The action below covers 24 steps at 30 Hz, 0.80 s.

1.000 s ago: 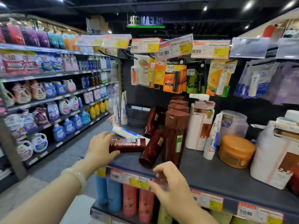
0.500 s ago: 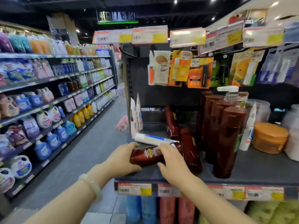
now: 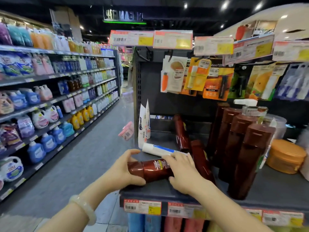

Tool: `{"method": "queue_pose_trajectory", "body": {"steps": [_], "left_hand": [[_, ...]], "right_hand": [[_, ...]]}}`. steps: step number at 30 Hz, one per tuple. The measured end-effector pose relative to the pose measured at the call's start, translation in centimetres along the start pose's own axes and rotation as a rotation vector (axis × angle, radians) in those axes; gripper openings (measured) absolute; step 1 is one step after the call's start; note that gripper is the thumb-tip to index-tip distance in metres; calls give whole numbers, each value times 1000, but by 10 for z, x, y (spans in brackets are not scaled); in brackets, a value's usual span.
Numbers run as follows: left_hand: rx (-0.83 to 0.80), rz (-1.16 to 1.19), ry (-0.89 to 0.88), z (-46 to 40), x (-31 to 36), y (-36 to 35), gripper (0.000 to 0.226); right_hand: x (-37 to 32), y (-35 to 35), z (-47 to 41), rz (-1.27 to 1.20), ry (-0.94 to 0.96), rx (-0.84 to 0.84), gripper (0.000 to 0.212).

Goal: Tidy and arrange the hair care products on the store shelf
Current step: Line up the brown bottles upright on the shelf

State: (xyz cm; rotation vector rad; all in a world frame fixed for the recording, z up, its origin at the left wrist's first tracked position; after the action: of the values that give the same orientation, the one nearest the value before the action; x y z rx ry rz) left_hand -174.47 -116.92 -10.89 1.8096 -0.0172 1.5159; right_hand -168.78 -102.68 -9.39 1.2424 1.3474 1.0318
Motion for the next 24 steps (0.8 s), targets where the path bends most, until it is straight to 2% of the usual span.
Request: {"method": "queue_pose_trajectory", "body": {"steps": [4,7,11,14,16,20,22,24], "left_hand": [[112,309,-145,1,41,22,73],[160,392,-268,-8,67,32,76],[-62,283,-269,-31,68,-4,81],[-150,324,-242,-42,58,-29,64],[-186,352,-244,-47,56,-37,57],[-310,324,-246,-52,50,-50,72],[-330,282,-273,-53,47,-53,76],[-306,283,-299,-55,45,-52,70]], "right_hand": [[1,14,-2,-181,5,156,57],[0,22,-9,-503,12,196,45],[1,20,-13,-970,-103,147,34],[4,5,-12,-1204,-169,122,34],[9,4,-10,-1241,-196,128,34],[18,11,-3,-1187,-193,153,35],[15,14,0,-1145,-171,157,36],[15,17,0,-1070,-173,186,37]]}}
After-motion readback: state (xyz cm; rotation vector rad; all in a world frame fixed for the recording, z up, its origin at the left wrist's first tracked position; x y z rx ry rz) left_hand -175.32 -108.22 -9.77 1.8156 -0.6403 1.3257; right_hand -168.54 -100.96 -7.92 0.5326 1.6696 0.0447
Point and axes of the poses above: each hand's wrist, its own z-axis away from the middle knuckle, its own y-axis out of the back of the hand, x = y × z, the point moved 10 cm from there along -z, towards the middle knuckle, and after that the axes turned 1 degree about x, right-handed, at the moved point
